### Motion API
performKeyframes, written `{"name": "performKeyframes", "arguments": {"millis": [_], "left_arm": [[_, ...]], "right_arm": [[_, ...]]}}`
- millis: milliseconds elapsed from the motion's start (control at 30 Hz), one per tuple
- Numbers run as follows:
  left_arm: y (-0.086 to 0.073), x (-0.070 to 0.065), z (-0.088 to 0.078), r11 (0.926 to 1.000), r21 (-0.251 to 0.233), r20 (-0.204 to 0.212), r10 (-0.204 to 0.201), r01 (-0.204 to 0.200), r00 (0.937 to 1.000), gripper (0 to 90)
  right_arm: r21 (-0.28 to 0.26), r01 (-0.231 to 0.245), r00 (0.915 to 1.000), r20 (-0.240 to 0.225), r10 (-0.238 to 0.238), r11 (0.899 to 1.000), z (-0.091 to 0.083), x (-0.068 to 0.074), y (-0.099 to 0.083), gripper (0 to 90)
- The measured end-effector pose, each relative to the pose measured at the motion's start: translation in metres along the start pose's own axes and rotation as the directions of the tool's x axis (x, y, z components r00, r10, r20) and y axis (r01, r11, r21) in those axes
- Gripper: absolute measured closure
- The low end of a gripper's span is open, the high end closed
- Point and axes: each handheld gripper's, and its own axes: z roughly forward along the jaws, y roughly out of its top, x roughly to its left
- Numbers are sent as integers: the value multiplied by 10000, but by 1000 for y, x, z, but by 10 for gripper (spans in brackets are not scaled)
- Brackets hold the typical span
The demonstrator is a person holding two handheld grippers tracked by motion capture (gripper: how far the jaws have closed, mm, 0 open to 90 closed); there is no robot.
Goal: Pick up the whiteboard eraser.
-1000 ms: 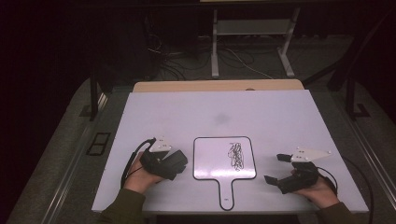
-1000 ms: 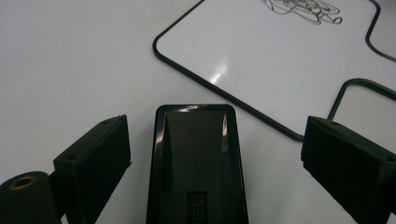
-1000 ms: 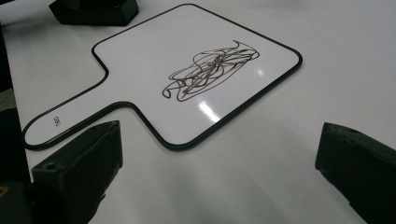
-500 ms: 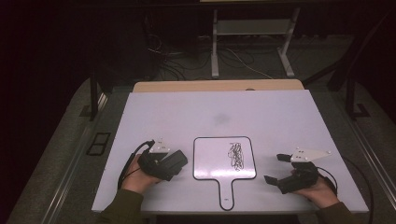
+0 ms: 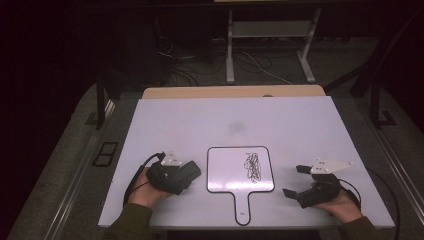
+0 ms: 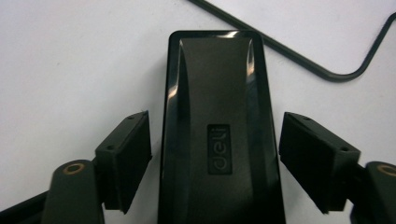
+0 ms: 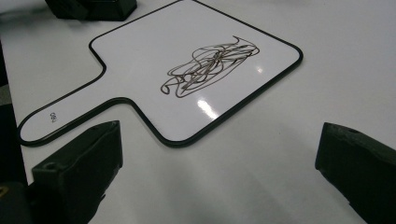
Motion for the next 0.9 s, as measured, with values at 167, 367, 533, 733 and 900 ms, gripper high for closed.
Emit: {"name": "performKeyframes", "arguments": {"millis": [167, 367, 533, 733, 900], "left_arm": [[0, 0, -1, 10000, -10, 52, 45, -45, 10000, 301], [0, 1, -2, 10000, -7, 153, 15, -15, 9999, 369], [0, 2, -2, 10000, -7, 226, -88, 88, 9997, 386], [2, 3, -2, 9998, 149, 301, -95, 90, 9995, 389], [4, 3, -4, 9994, 303, 200, -184, 178, 9996, 393]], "right_arm": [[-11, -8, 10000, 0, 8, 10000, 0, 0, 0, 0], [6, -16, 10000, -10, 16, 10000, 0, 0, 0, 0], [13, 3, 10000, -21, -3, 10000, 0, 0, 0, 0], [30, 74, 10000, -41, -73, 10000, 0, 0, 0, 0], [33, 71, 10000, -52, -71, 10000, 0, 0, 0, 0]]}}
